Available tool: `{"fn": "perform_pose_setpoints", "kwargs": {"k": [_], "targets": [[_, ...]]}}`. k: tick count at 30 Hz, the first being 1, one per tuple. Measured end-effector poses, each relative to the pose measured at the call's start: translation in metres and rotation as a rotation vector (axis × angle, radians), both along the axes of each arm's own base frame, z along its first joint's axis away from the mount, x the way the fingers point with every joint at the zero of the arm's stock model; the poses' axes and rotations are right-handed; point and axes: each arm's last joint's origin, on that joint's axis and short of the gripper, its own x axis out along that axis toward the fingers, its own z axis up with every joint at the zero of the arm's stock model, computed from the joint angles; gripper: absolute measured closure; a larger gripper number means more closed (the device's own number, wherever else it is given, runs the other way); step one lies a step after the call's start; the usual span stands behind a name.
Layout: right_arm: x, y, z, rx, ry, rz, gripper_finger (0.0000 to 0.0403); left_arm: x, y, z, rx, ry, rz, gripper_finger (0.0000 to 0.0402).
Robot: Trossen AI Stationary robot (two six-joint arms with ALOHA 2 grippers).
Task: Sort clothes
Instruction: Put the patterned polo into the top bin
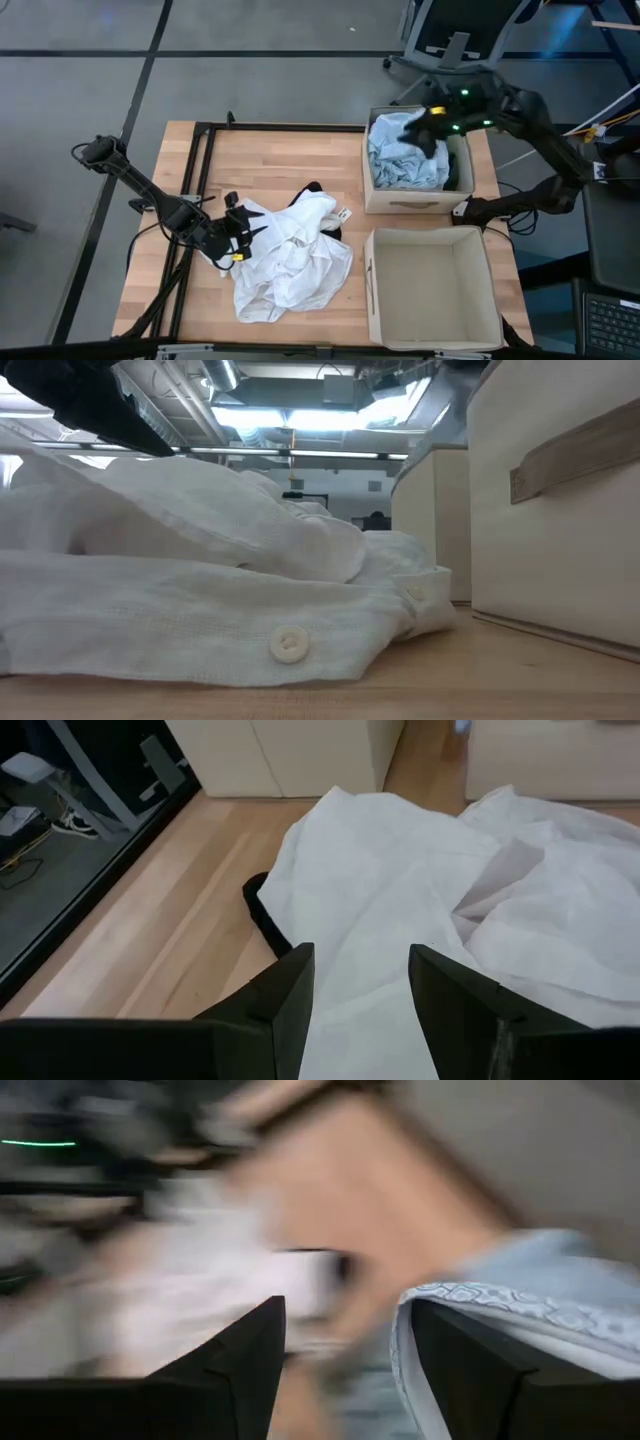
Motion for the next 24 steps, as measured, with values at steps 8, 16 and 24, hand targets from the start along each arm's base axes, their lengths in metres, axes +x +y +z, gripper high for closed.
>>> {"fn": "perform_pose_setpoints", "kwargs": {"k": [8, 16, 24], "targets": [[-0.018, 0.01, 0.004, 0.148, 0.099, -0.088, 0.0183, 0.002, -0.001, 0.003, -0.002, -0.024, -0.011, 0.0247], [-0.02, 0.01, -0.02, 0.242, 0.284, -0.168, 0.0183, 0.002, -0.001, 0.003, -0.009, -0.027, -0.008, 0.0247], [0.017, 0.01, -0.04, 0.359, 0.07, 0.209, 0.0183, 0.002, -0.001, 0.003, -0.007, -0.026, -0.009, 0.0247]]}}
